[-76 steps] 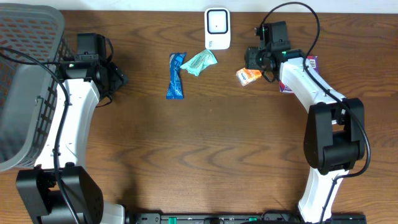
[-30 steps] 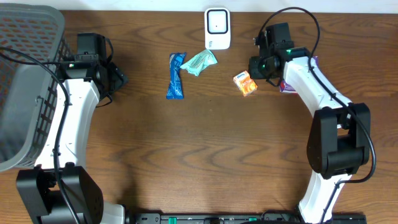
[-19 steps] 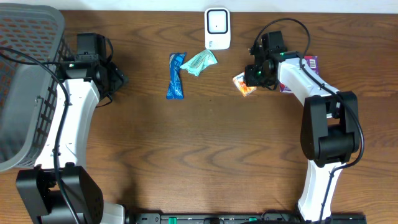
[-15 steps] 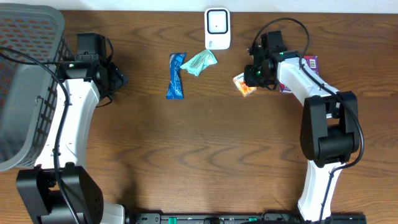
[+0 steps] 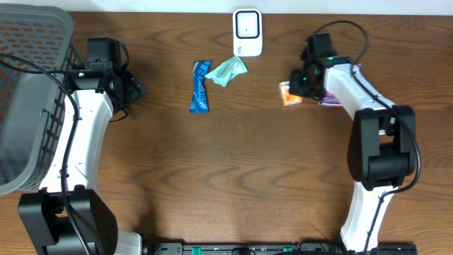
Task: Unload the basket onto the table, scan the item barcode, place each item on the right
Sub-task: 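Place the orange box beside the pink pack on the right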
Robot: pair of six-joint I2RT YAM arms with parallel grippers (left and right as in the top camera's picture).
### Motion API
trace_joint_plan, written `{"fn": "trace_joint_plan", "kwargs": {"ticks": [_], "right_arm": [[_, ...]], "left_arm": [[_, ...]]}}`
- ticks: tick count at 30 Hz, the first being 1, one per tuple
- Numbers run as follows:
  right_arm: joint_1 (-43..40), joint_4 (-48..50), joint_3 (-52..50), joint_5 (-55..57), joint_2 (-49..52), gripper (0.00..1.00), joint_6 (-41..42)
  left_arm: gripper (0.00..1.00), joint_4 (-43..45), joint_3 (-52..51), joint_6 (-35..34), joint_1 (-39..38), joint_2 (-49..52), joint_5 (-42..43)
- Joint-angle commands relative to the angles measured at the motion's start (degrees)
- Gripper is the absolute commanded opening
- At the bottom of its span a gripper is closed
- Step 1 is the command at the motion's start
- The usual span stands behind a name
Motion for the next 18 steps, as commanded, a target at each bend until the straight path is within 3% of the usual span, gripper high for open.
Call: {"fn": "trace_joint_plan", "kwargs": {"ticks": [1,18], "right_arm": [[-2.78,-0.26,-0.39,7.19,-2.27,0.01,1.66],[-3.98,1.68,-0.39,5.92,-2.21,0.01,2.89]], "left_arm": [[0.98,-0.17,0.02,-0.68,0.13,0.22,-0.70],[0.98,-0.17,0.02,-0.68,0.13,0.22,-0.68]]}}
